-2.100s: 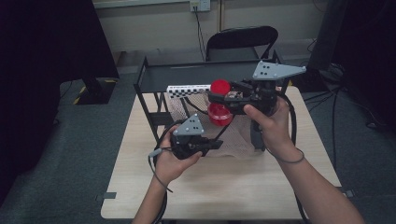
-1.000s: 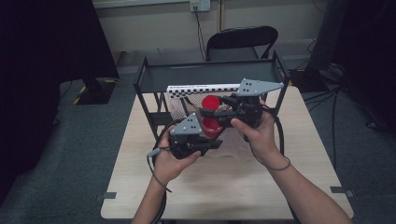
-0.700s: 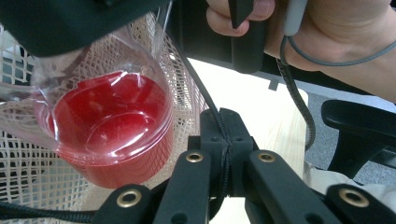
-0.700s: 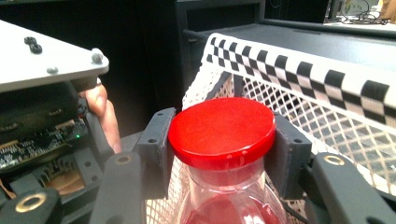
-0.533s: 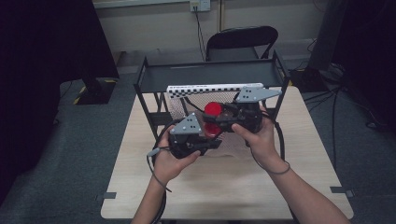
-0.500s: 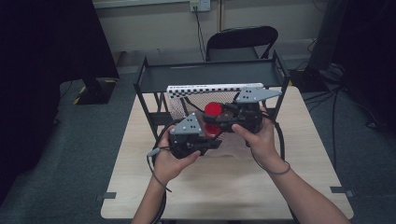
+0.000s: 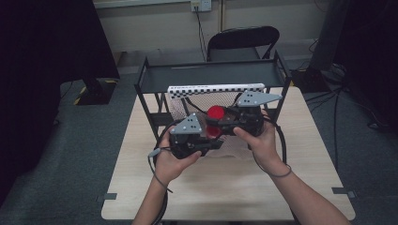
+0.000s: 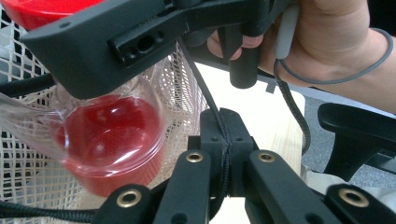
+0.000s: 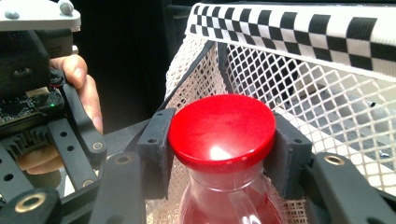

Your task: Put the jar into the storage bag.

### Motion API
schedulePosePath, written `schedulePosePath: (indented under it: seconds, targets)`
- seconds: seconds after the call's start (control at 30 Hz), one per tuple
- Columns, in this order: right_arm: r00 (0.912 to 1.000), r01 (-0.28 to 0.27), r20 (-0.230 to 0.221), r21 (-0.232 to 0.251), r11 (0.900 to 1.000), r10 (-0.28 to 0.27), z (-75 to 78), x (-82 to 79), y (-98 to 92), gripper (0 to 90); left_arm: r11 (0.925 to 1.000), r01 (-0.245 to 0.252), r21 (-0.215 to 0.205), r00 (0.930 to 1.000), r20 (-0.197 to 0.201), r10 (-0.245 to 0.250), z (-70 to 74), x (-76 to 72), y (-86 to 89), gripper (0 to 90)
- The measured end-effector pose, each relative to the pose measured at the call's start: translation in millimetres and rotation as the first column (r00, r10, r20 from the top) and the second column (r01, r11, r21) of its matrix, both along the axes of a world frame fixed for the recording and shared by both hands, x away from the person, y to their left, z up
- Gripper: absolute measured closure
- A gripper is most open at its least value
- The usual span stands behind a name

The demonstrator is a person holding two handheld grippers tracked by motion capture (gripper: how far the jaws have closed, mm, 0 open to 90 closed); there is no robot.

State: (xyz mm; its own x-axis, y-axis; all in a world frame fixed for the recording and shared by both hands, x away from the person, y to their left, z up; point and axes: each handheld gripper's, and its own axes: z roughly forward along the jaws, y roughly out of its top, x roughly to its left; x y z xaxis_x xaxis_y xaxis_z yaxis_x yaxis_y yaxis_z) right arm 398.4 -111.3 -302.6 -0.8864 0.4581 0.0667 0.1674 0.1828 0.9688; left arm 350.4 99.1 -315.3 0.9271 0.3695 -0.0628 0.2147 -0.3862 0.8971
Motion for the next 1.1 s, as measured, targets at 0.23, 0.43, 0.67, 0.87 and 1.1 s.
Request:
schedulePosePath:
  seconds: [0.23,0.43,0.67,0.87,1.1]
  targets:
    - [0.9999,0.009,-0.005,0.038,0.999,-0.009,-4.7,0.1,-2.3,43.1,1.0000,-0.006,0.000,1.0000,0.000,0.006,-2.0,1.6,-0.5,89.3]
    - [0.9997,0.022,0.009,0.015,1.000,-0.022,-6.2,-3.2,0.4,32.1,0.9999,-0.015,0.001,0.9998,-0.013,0.015,-6.5,5.4,0.4,89.2]
    - [0.9997,0.024,0.000,0.044,0.999,-0.024,-8.2,-2.4,-5.8,21.7,0.9992,-0.038,0.010,0.9992,-0.007,0.039,-9.6,7.6,1.6,89.1]
    - [0.9997,0.021,0.014,0.046,0.999,-0.022,-9.2,-6.2,-8.3,18.4,0.9979,-0.063,0.013,0.9980,0.000,0.063,-16.5,12.6,2.2,87.9]
    - [0.9998,0.018,0.005,0.020,1.000,-0.019,-15.7,-7.8,-9.7,16.8,0.9959,-0.087,0.022,0.9962,0.001,0.087,-20.0,15.6,3.2,85.4]
